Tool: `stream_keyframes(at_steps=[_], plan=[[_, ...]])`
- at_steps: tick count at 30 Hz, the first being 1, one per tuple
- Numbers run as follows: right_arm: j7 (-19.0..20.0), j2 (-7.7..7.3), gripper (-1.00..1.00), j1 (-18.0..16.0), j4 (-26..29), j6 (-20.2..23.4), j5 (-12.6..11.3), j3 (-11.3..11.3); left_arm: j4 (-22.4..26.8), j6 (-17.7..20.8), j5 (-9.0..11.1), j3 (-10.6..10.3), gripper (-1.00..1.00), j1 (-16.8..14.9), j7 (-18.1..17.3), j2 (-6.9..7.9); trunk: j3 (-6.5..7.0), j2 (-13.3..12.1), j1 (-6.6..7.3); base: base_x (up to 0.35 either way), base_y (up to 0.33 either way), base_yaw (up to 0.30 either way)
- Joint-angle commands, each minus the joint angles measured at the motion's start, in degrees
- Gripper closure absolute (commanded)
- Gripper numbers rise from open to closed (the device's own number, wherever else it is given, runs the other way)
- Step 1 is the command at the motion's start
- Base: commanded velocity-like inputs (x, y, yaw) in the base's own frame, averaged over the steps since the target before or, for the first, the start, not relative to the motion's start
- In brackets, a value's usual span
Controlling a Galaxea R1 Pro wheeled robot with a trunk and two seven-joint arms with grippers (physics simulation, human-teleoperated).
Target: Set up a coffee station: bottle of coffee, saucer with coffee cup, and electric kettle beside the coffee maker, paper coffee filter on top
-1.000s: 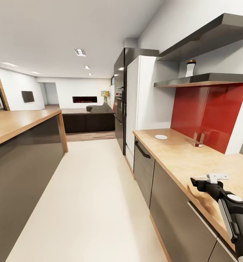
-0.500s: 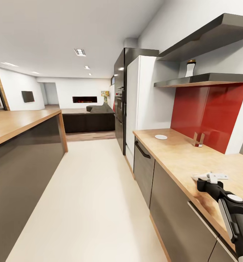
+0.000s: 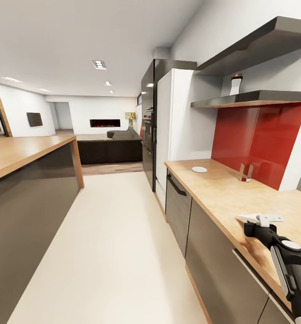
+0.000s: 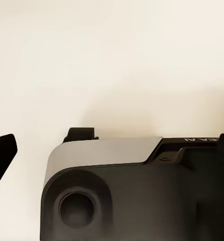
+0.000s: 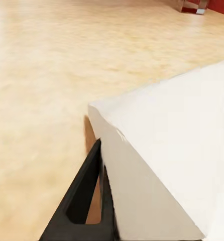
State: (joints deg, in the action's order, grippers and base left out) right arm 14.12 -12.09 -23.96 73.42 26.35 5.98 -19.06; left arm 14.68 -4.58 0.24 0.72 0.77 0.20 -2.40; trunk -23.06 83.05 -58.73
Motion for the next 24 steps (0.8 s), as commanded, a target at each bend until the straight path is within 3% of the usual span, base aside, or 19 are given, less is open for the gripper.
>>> stream_keyframes(at_steps=[1, 13, 17, 24], plan=[[0.5, 0.02, 1.00, 0.0, 0.1, 0.3, 0.4, -0.1, 0.1, -0.1, 0.0, 0.1, -1.00, 0.0, 0.0, -0.02, -0.05, 0.0, 0.00, 0.000, 0.000, 0.000], [0.5, -0.04, 1.00, 0.0, 0.1, 0.3, 0.4, -0.1, 0.1, -0.1, 0.0, 0.1, -1.00, 0.0, 0.0, -0.04, -0.05, 0.0, 0.00, 0.000, 0.000, 0.000], [0.5, 0.02, 1.00, 0.0, 0.1, 0.3, 0.4, -0.1, 0.1, -0.1, 0.0, 0.1, -1.00, 0.0, 0.1, -0.02, 0.66, -1.6, 0.88, 0.000, 0.000, 0.000], [0.6, 0.00, 1.00, 0.0, 0.2, 0.3, 0.4, -0.1, 0.1, -0.1, 0.0, 0.1, -1.00, 0.0, 0.1, -0.01, 0.66, -1.6, 0.88, 0.000, 0.000, 0.000]])
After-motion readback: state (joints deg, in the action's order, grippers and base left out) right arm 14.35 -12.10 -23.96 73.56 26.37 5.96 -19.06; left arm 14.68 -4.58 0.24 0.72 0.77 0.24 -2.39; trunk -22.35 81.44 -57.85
